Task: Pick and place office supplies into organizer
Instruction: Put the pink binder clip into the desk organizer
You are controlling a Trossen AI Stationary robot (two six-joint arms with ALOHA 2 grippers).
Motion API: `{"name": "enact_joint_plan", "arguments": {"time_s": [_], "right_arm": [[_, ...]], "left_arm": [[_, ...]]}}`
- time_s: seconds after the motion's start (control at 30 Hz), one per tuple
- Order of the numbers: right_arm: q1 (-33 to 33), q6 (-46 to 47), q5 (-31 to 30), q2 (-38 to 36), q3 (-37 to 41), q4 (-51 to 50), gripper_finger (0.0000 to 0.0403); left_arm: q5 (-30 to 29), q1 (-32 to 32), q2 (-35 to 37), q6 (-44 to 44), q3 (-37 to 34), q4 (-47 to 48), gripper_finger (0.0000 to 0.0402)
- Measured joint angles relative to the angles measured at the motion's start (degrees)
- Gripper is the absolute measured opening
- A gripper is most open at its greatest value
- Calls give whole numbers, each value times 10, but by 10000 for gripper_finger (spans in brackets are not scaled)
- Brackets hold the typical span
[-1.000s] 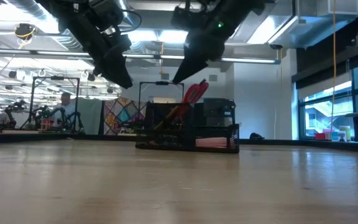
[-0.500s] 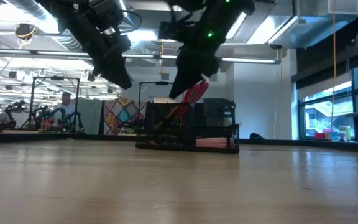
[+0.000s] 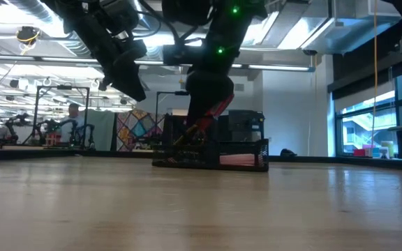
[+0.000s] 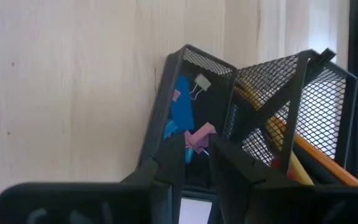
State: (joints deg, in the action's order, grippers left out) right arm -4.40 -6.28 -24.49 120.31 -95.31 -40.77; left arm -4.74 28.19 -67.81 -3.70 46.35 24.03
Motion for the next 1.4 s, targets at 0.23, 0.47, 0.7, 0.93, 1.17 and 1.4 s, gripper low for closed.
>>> {"name": "enact_joint_plan", "arguments": {"time_s": [0.23, 0.47, 0.7, 0.93, 1.17, 1.4], "right_arm": [[2, 11, 0, 0, 0, -5, 77], [3, 16, 0, 0, 0, -6, 77], [10, 33, 1, 0, 0, -10, 77], [12, 31, 1, 0, 0, -11, 78], [13, 45, 6, 0, 0, -11, 140], [19, 62, 5, 0, 1, -14, 201]], "left_arm": [[-1, -1, 0, 0, 0, 1, 125], [-1, -1, 0, 0, 0, 1, 125], [-1, -1, 0, 0, 0, 0, 125], [-1, -1, 0, 0, 0, 0, 125], [-1, -1, 0, 0, 0, 0, 125], [-1, -1, 0, 0, 0, 0, 125]]}}
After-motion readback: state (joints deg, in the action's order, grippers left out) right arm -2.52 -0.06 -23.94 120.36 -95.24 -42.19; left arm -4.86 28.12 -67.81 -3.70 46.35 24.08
